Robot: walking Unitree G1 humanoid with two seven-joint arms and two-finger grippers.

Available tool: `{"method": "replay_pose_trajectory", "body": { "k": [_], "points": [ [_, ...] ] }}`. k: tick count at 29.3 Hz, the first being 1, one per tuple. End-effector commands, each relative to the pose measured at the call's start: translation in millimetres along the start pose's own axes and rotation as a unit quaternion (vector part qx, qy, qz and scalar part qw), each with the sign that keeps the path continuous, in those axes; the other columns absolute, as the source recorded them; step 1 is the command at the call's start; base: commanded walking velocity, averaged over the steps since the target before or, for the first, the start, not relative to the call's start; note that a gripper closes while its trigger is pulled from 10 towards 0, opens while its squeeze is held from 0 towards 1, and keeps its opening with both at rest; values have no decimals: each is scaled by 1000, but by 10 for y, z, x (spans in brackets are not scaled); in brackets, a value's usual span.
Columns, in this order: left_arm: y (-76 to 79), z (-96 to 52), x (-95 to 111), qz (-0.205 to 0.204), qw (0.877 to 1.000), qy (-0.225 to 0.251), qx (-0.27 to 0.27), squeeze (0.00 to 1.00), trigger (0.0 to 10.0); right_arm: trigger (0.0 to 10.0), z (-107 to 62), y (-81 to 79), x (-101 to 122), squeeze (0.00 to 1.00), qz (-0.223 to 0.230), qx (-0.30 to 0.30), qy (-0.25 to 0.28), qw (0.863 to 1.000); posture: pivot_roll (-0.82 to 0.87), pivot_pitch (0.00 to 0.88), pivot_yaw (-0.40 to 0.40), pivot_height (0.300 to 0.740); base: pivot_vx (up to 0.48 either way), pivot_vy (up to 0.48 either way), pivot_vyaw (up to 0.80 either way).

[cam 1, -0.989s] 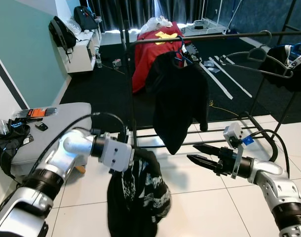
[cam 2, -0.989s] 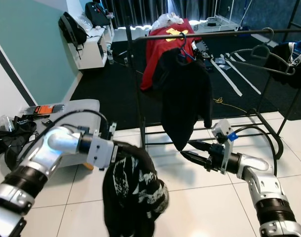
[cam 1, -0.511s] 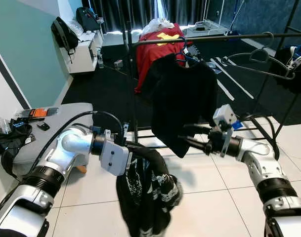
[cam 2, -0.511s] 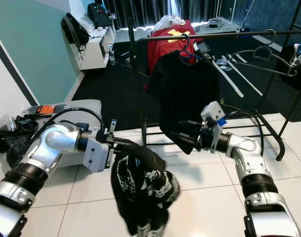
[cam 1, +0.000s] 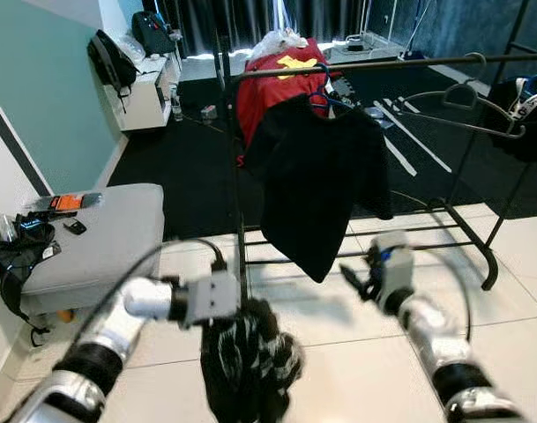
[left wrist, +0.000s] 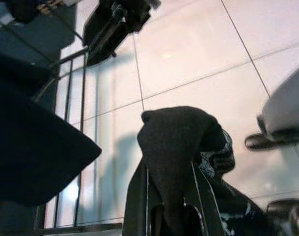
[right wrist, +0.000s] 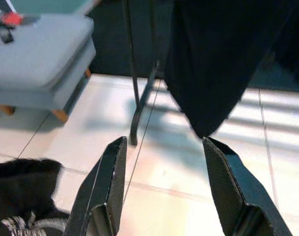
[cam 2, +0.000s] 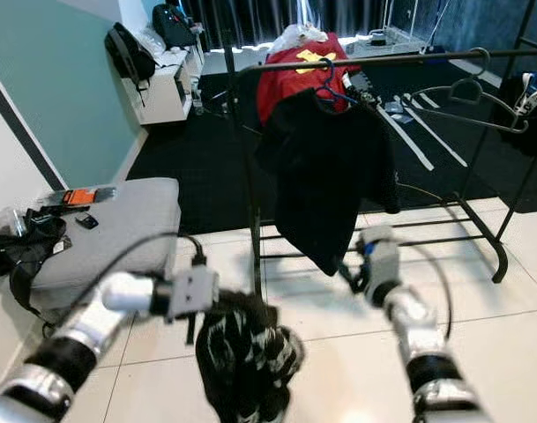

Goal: Hang hanger

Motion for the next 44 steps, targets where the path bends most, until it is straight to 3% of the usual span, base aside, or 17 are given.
{"method": "replay_pose_trajectory", "body": {
  "k": [1, 8, 12, 18, 19, 20, 21, 24, 26, 29, 30, 31, 34, 39, 41, 43, 44],
  "points": [
    [29, -22, -3, 29, 999, -8, -13, 0, 0, 10000, 10, -50, 18, 0, 2, -8, 14, 1000, -42, 24, 103, 740, 0, 0, 0],
    [19, -37, -226, -41, 997, -63, 27, 0, 0, 10000, -19, -95, -128, 0, 45, -27, 4, 999, -44, 20, 105, 740, 0, 0, 0],
    [218, 34, -324, -57, 995, -78, 30, 0, 0, 10000, -27, -215, -258, 0, 37, -37, -10, 999, -48, 25, 98, 740, 0, 0, 0],
    [351, 89, -246, 2, 998, -62, -8, 0, 0, 10000, -7, -352, -223, 0, 29, -12, 3, 1000, -47, 24, 94, 740, 0, 0, 0],
    [279, 40, -124, 60, 998, -31, -21, 0, 0, 10000, 27, -486, 7, 0, 9, 73, 48, 996, -43, 19, 90, 740, 0, 0, 0],
    [279, 40, -124, 60, 998, -31, -21, 0, 0, 10000, 27, -486, 7, 0, 9, 73, 48, 996, -43, 19, 90, 740, 0, 0, 0],
    [237, -5, -58, 101, 994, -16, -35, 0, 0, 10000, 28, -581, 163, 0, -7, 142, 73, 987, -39, 16, 87, 740, 0, 0, 0],
    [219, -32, -40, 119, 992, -13, -41, 0, 0, 10000, 19, -618, 225, 0, -11, 176, 79, 981, -39, 16, 87, 740, 0, 0, 0],
    [86, -106, 83, 170, 984, 13, -42, 0, 0, 10000, -54, -644, 356, 0, -83, 273, 79, 955, -44, 15, 85, 740, 0, 0, 0],
    [31, -129, 137, 188, 981, 23, -40, 0, 0, 10000, -93, -636, 383, 0, -115, 305, 73, 942, -43, 15, 84, 740, 0, 0, 0],
    [-39, -148, 218, 213, 976, 37, -38, 0, 0, 10000, -134, -587, 400, 322, -157, 332, 61, 928, -42, 15, 79, 740, 0, 0, 0],
    [-110, -160, 312, 241, 969, 52, -35, 0, 0, 10000, -171, -517, 456, 1000, -171, 351, 56, 919, -42, 17, 75, 740, 0, 0, 0],
    [-206, -188, 516, 301, 949, 84, -33, 0, 0, 10000, -283, -400, 638, 1000, -153, 404, 52, 900, -38, 25, 66, 740, 0, 0, 0],
    [-219, -229, 604, 326, 939, 107, -29, 0, 0, 10000, -434, -377, 685, 1000, -167, 469, 31, 867, -39, 33, 68, 740, 0, 0, 0],
    [-234, -247, 645, 335, 935, 117, -23, 0, 0, 10000, -492, -365, 668, 1000, -195, 490, 17, 850, -39, 36, 70, 740, 0, 0, 0],
    [-250, -295, 745, 360, 922, 141, -15, 0, 0, 10000, -577, -323, 607, 1000, -268, 515, -6, 814, -42, 44, 73, 740, 0, 0, 0],
    [-250, -295, 745, 360, 922, 141, -15, 0, 0, 10000, -577, -323, 607, 1000, -268, 515, -6, 814, -42, 44, 73, 740, 0, 0, 0]
  ]
}}
Point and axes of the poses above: a point about 5 cm out from each wrist's last joint towards the gripper, its own z axis pointing out of the wrist towards the gripper, its own x axis along the axis of the wrist's last joint, y = z × x, the point moved 4 cm from there along z, pointing out of the wrist towards the gripper, and after that the axes turned 1 degree about z, right-handed, at the moved point
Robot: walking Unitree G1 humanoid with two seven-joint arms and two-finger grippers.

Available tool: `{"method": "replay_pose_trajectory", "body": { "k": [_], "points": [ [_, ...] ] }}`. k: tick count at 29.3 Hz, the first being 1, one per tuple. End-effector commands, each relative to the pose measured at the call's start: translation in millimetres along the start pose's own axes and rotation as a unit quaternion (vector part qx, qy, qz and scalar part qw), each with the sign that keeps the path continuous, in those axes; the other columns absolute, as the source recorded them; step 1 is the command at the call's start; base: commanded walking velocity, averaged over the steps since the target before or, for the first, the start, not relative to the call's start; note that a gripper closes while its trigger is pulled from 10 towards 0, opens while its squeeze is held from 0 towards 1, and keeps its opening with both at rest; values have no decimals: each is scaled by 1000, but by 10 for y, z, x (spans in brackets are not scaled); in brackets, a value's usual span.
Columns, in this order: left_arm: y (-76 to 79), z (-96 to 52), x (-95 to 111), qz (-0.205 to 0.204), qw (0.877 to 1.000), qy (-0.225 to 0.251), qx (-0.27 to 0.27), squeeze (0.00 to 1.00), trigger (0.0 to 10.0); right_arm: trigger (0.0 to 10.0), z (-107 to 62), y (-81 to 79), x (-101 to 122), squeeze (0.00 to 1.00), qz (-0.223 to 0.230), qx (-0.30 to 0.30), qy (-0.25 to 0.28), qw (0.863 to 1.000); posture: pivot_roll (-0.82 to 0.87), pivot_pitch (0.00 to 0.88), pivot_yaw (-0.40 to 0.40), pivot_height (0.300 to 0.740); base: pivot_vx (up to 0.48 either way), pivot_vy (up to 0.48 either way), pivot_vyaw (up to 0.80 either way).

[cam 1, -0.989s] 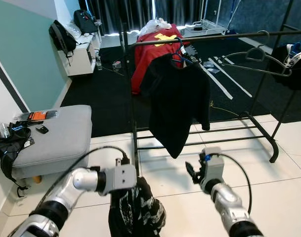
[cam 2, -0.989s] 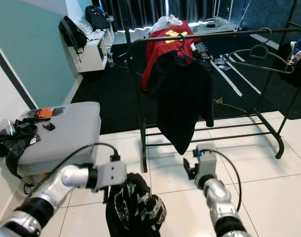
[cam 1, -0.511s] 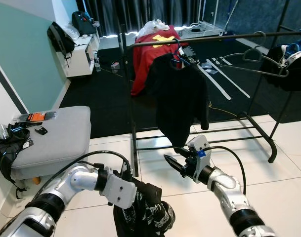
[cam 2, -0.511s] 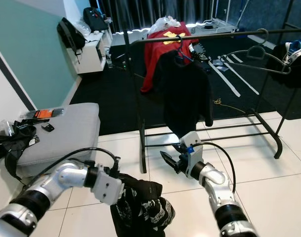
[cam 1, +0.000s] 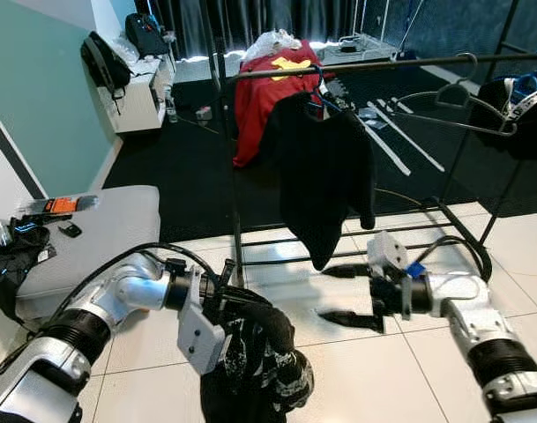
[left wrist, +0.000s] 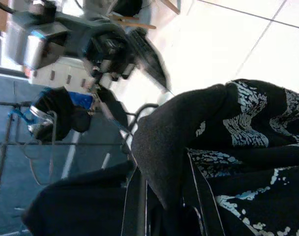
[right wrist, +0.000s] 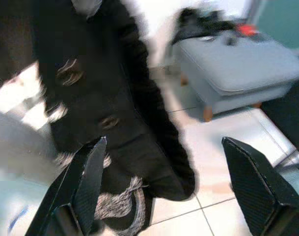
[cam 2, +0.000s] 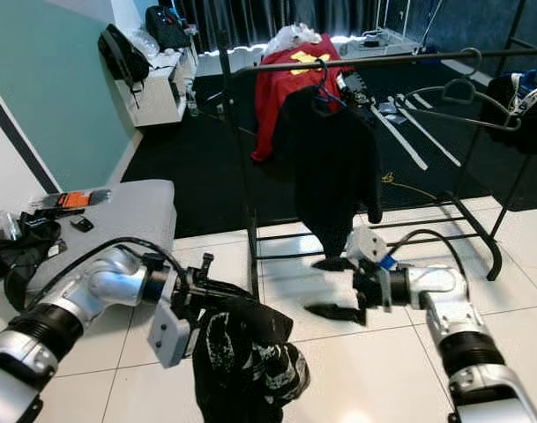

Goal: Hang hanger

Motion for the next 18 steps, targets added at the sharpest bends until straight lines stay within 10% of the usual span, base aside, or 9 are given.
{"method": "replay_pose_trajectory", "body": {
  "k": [1, 4, 6, 18],
  "points": [
    [-126, -80, 100, 47, 998, 25, 13, 0, 0, 10000, -7, -55, -8, 1000, -55, 42, -35, 997, -42, 45, 73, 740, 0, 0, 0],
    [-135, -90, 140, 59, 998, 36, 13, 0, 0, 10000, -11, -58, -6, 1000, -78, 50, -43, 995, -40, 49, 74, 740, 0, 0, 0],
    [-188, -92, 210, 77, 995, 56, 24, 0, 0, 10000, 33, -61, 31, 20, -126, 62, -51, 989, -34, 57, 71, 740, 0, 0, 0],
    [-347, -69, 314, 112, 988, 90, 59, 0, 0, 10000, 217, -76, 79, 0, -205, 76, -63, 974, -27, 65, 63, 740, 0, 0, 0]
  ]
}}
Point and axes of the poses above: a point about 5 cm out from each wrist's last joint towards the gripper, its own z axis pointing out of the wrist towards the gripper, its own x axis along the axis of the wrist's last joint, y = z × x, the point moved 4 cm from there along z, pointing out of the wrist towards the gripper, and after that the axes turned 1 degree about z, right-handed, at the moved point
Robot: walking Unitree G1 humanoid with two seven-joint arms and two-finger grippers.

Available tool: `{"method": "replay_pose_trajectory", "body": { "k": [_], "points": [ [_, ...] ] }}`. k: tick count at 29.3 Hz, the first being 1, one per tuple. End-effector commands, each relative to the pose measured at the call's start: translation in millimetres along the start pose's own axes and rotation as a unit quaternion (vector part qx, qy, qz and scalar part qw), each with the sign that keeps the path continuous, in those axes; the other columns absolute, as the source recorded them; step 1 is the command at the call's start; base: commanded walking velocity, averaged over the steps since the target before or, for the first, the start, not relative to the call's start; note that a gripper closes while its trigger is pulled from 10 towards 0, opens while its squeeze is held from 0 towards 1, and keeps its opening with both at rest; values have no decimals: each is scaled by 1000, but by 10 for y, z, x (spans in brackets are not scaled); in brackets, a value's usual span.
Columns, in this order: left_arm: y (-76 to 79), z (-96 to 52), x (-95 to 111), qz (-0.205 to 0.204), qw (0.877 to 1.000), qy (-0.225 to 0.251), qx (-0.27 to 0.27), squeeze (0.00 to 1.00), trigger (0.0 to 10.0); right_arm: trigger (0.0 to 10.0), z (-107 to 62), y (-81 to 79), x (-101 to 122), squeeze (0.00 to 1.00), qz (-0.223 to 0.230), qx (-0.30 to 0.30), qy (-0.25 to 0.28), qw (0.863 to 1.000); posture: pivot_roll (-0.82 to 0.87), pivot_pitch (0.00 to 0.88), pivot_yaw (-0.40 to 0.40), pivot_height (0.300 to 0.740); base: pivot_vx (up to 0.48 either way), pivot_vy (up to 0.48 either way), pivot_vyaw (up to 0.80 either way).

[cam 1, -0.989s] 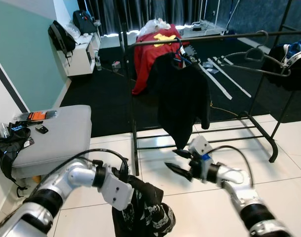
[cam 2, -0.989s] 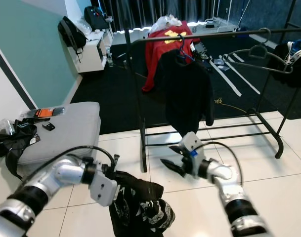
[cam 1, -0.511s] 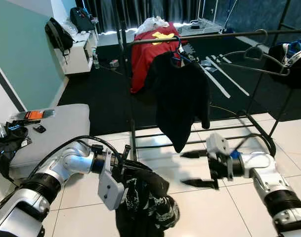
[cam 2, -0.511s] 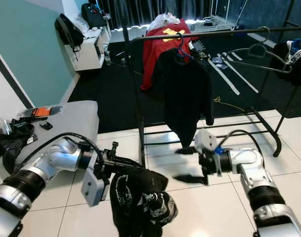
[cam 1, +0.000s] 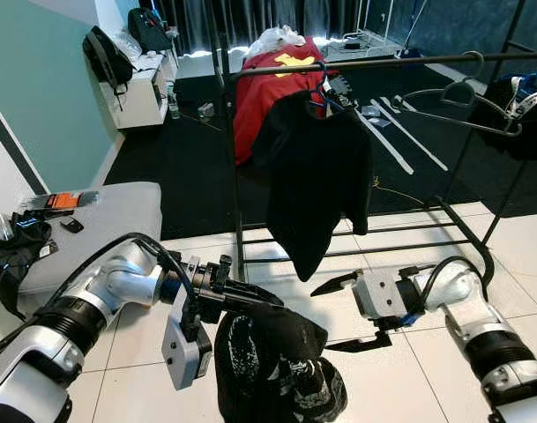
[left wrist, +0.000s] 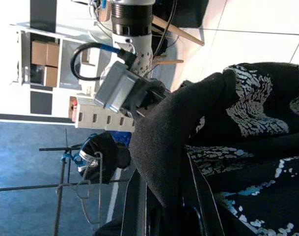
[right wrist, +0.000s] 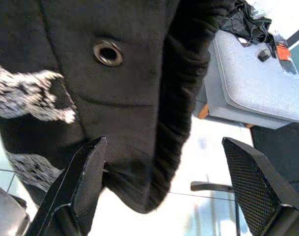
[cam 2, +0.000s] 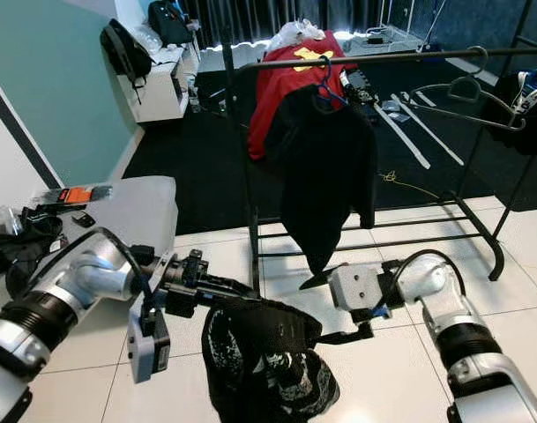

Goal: Hang hanger

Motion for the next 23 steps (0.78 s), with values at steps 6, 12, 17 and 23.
{"method": "replay_pose_trajectory", "body": {
  "k": [6, 12, 17, 23],
  "points": [
    [-177, -44, 9, 29, 999, 6, 35, 0, 0, 0, 142, -113, -57, 0, 18, 34, 2, 999, -21, 65, 59, 740, 0, 0, 0],
    [-204, -66, -10, 27, 999, 1, 41, 0, 0, 0, 154, -174, -104, 0, 47, 35, 15, 998, -25, 59, 62, 740, 0, 0, 0],
    [-212, -89, -41, 25, 999, -7, 43, 0, 0, 0, 152, -211, -118, 0, 57, 38, 20, 997, -27, 56, 63, 740, 0, 0, 0],
    [-170, -110, -66, 18, 999, -16, 37, 0, 0, 0, 4, -107, -144, 0, 68, 6, 13, 998, -33, 35, 58, 740, 0, 0, 0]
  ]
}}
Point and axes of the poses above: a point about 5 cm out from each wrist's last joint towards the gripper, its own z axis pointing out of the wrist towards the gripper, its own x axis along the axis of the wrist's last joint, y = z × x, the point moved 4 cm from there along z, pointing out of the wrist towards the gripper, and after that the axes turned 1 degree about z, right-handed, at the moved point
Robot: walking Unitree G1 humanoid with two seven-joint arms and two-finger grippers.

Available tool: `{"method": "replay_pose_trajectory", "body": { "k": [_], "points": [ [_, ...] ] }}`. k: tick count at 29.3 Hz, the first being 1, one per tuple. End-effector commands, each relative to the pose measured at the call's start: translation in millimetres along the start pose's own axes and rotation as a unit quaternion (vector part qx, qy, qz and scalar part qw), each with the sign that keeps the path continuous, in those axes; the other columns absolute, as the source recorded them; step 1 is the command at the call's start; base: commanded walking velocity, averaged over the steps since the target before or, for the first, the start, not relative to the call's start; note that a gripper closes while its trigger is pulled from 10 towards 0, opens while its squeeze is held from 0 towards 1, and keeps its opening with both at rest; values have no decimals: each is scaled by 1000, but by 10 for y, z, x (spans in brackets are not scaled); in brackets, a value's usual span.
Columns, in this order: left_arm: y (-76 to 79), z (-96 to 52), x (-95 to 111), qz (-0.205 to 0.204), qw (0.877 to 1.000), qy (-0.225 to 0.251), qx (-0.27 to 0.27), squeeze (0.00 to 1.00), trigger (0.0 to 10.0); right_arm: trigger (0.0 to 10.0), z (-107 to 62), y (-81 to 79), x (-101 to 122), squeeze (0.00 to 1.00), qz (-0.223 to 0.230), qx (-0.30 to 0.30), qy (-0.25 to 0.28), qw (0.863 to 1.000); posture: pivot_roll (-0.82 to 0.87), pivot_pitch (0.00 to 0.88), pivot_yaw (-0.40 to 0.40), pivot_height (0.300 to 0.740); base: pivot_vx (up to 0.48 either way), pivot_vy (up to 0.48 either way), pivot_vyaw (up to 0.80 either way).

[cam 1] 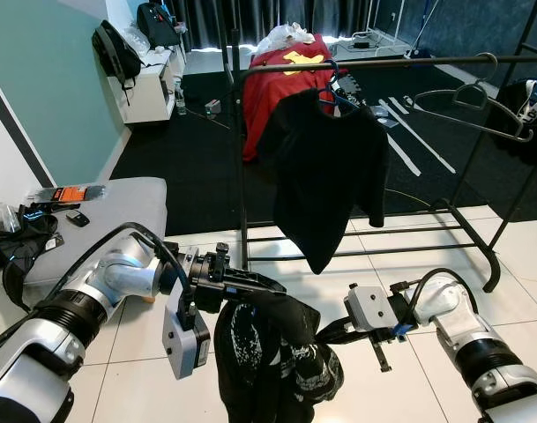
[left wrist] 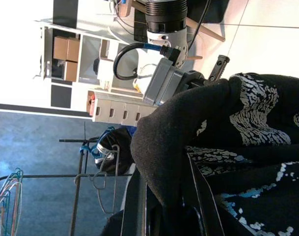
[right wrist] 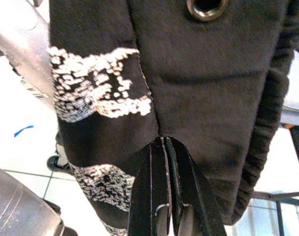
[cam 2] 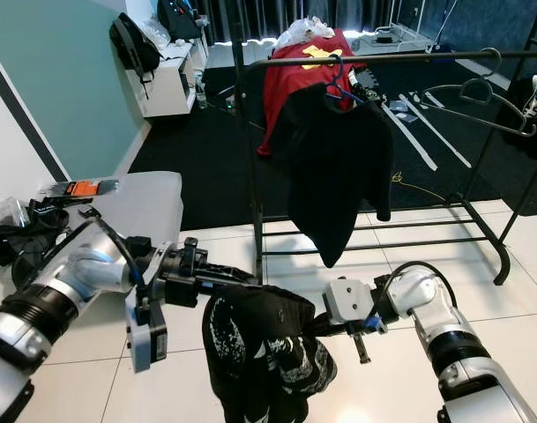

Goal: Hang hanger

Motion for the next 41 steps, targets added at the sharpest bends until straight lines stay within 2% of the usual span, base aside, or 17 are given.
{"method": "replay_pose_trajectory", "body": {
  "k": [1, 4, 5, 9, 11, 13, 17, 19, 20, 21, 22, 29, 37, 41],
  "points": [
    [-40, -73, -17, 9, 1000, -11, 5, 0, 0, 0, -89, 86, 23, 0, 2, -23, 1, 1000, -33, 35, 58, 740, 0, 0, 0],
    [14, -99, -41, -1, 1000, -22, -2, 0, 0, 0, -244, 264, 83, 0, 5, -70, 4, 998, -39, 20, 57, 740, 0, 0, 0],
    [14, -99, -41, -1, 1000, -22, -2, 0, 0, 0, -244, 264, 83, 0, 5, -70, 4, 998, -39, 20, 57, 740, 0, 0, 0],
    [130, -168, -86, -22, 999, -44, -23, 0, 0, 0, -512, 462, 181, 0, 10, -116, 2, 993, -45, 14, 56, 740, 0, 0, 0],
    [160, -205, -113, -30, 998, -56, -27, 0, 0, 0, -631, 527, 237, 0, 15, -131, 8, 991, -49, 20, 54, 740, 0, 0, 0],
    [167, -217, -123, -32, 997, -60, -27, 0, 0, 0, -676, 537, 259, 0, 17, -133, 11, 991, -53, 23, 52, 740, 0, 0, 0],
    [136, -214, -125, -28, 998, -59, -19, 0, 0, 0, -645, 480, 254, 0, 13, -116, 12, 993, -56, 25, 53, 740, 0, 0, 0],
    [62, -172, -119, -16, 999, -49, -5, 0, 0, 0, -490, 418, 227, 0, -2, -109, 18, 994, -56, 31, 50, 740, 0, 0, 0],
    [31, -154, -118, -11, 999, -45, 1, 0, 0, 10000, -422, 413, 221, 0, -1, -114, 27, 993, -53, 32, 47, 740, 0, 0, 0],
    [8, -140, -118, -8, 999, -43, 5, 0, 0, 10000, -366, 406, 223, 376, 7, -113, 40, 993, -51, 32, 45, 740, 0, 0, 0],
    [-15, -127, -116, -4, 999, -39, 8, 0, 0, 10000, -316, 400, 224, 1000, 18, -114, 54, 992, -46, 34, 42, 740, 0, 0, 0],
    [-92, -48, -89, 16, 1000, -16, 18, 0, 0, 10000, -219, 387, 236, 1000, 21, -114, 81, 990, -40, 34, 38, 740, 0, 0, 0],
    [-222, 41, -40, 39, 999, 9, 34, 0, 0, 10000, -245, 400, 306, 1000, 0, -99, 87, 991, -41, 35, 35, 740, 0, 0, 0],
    [-239, 50, -27, 43, 998, 14, 36, 0, 0, 10000, -250, 401, 313, 1000, -10, -97, 82, 992, -41, 35, 35, 740, 0, 0, 0]
  ]
}}
Point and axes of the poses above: a point about 5 cm out from each wrist's last joint towards the gripper, its own z axis pointing out of the wrist towards the gripper, its own x axis along the axis of the wrist's last joint, y = z × x, the point moved 4 cm from there along z, pointing out of the wrist towards the gripper, and after that the axes turned 1 degree about z, right-handed, at the moved point
